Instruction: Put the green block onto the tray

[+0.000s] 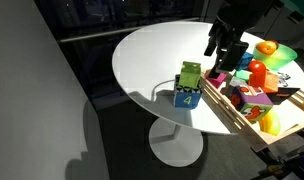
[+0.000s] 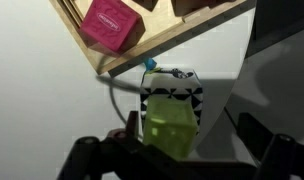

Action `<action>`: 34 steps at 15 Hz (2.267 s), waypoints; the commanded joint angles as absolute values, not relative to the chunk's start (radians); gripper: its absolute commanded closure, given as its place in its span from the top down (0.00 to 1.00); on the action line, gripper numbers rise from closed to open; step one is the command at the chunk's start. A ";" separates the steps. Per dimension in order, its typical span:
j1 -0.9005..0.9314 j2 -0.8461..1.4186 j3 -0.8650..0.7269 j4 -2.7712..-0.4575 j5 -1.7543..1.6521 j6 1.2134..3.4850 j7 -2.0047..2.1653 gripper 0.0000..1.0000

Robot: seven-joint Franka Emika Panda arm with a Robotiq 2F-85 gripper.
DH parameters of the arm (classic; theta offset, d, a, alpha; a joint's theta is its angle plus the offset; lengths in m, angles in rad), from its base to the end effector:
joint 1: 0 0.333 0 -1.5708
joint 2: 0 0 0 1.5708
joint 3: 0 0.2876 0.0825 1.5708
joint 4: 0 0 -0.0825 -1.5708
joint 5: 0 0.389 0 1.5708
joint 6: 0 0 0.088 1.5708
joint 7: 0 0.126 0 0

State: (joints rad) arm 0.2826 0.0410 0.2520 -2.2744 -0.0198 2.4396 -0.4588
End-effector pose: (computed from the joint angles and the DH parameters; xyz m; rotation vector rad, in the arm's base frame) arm 0.4640 0.2747 0.3006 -2.7453 -1.5120 -0.1971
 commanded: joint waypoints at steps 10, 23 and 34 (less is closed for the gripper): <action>0.285 0.157 0.269 -2.167 -0.157 2.441 -0.300 1.00; 0.290 0.222 0.267 -2.112 -0.160 2.424 -0.274 0.31; 0.269 0.106 0.270 -2.162 -0.128 2.324 -0.310 0.29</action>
